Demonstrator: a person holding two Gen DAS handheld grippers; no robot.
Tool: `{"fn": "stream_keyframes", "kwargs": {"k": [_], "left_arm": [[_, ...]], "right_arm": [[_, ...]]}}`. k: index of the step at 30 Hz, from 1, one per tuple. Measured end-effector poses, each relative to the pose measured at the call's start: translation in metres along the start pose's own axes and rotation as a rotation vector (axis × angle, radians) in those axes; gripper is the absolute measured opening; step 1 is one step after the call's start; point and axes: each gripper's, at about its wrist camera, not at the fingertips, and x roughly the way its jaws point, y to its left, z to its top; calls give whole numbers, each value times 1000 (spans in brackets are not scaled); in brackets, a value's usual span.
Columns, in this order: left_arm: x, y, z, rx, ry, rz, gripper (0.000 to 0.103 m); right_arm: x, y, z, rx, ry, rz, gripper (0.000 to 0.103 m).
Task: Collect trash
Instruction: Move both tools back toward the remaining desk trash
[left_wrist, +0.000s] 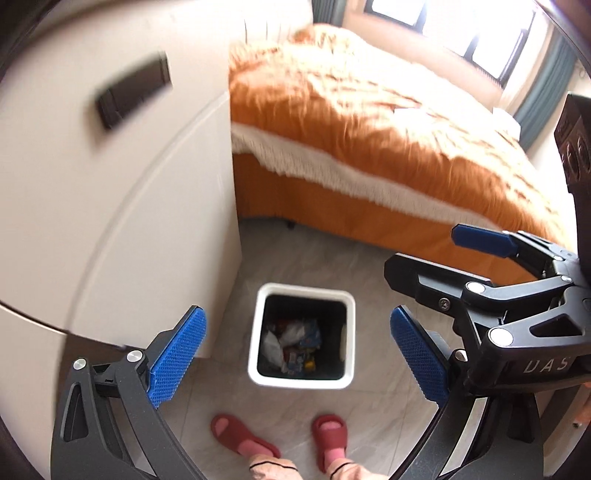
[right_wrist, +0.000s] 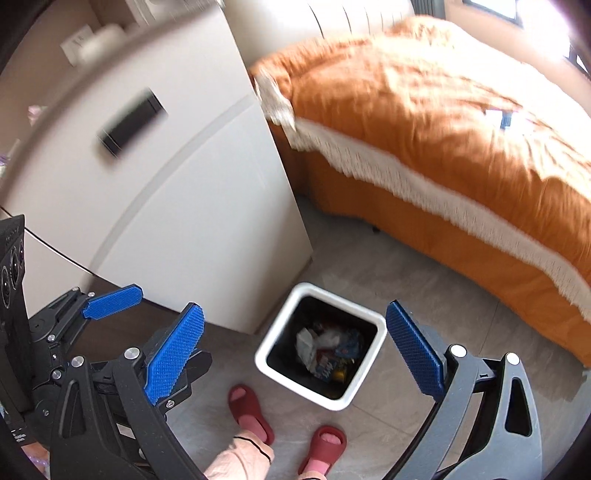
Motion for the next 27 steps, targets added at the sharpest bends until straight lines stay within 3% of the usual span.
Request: {"fn": "stream_keyframes", "kwargs": {"k": [8,12,22,27], "left_arm": [[-106,11,35,-54,-178,55,98],[-156,25,48,-74,-264,129,98],[-251,93,59,-177,-412,361,98],[-275,130,49,-228,-424,444,98]], "right_arm": [[-79,43,55,-88,-150,73,98],[-110,77,84,-160,-217,129,98],[-140,175,132,-332,-312,278,98],[-141,227,149,-418,-336,339,98]]}}
